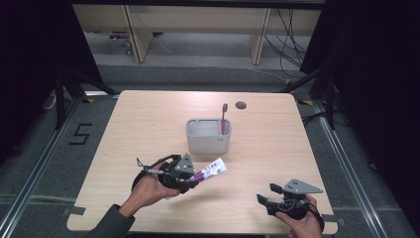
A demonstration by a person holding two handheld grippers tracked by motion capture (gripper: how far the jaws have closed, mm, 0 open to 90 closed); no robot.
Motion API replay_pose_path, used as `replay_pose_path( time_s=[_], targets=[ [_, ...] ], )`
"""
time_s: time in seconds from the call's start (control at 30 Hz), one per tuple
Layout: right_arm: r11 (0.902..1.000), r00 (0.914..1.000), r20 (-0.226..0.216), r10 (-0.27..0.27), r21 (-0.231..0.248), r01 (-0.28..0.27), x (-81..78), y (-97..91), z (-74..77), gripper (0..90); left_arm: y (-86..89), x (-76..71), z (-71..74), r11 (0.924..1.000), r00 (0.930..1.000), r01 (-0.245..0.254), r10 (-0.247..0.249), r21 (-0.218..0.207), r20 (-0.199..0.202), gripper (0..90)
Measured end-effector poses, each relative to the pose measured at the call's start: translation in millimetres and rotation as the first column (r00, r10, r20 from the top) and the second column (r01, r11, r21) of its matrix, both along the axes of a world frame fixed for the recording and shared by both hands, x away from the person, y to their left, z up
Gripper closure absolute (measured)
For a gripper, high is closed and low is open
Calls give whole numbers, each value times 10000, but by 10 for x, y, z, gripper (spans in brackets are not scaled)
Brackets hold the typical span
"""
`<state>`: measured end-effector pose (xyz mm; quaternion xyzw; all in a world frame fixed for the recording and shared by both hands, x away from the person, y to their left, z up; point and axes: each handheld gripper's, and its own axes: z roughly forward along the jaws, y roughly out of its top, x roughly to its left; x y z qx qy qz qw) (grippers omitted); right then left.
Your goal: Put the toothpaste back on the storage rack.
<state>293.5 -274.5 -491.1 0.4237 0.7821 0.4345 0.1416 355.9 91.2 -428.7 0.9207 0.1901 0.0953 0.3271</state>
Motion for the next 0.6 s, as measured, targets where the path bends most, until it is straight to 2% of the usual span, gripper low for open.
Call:
replay_pose_path(
  time_s=[0.1,0.17,0.27,0.3,0.33,0.37,0.4,0.47,0.5,0.57,0.6],
  targets=[
    [9999,9997,238,-4,-130,7,8,-14,3,338,42,35,38,9991,9997,-209,214,-358,142,709],
    [9999,9998,170,-57,-103,59,6,-14,2,338,67,63,55,9977,9991,-324,340,-600,261,709],
    [10000,9998,199,-45,-61,47,7,-14,4,338,108,95,86,9910,9967,-665,715,-1165,394,709],
    [10000,9998,192,-49,-61,50,8,-14,3,338,122,111,99,9900,9963,-685,744,-1235,440,709],
    [9998,9998,-102,-148,93,149,-10,0,5,338,137,126,113,9848,9953,-788,865,-1551,439,709],
    [9998,9997,-162,-159,108,161,-11,3,5,338,150,140,130,9816,9941,-872,968,-1699,492,709],
    [10000,9998,188,-53,-70,54,7,-14,3,338,159,148,143,9795,9931,-948,1055,-1776,514,709],
    [10000,9998,185,-31,-75,32,8,-15,3,338,184,174,187,9722,9903,-1078,1234,-2077,636,709],
    [10000,9999,104,-90,-4,90,3,-10,1,338,189,178,199,9662,9881,-1201,1385,-2282,663,709],
    [9999,9999,161,-8,-163,11,13,-24,0,338,200,199,241,9524,9837,-1392,1644,-2713,725,709],
    [9999,9999,158,-16,-150,19,13,-23,0,338,212,213,266,9489,9832,-1365,1650,-2846,785,709]
  ],
)
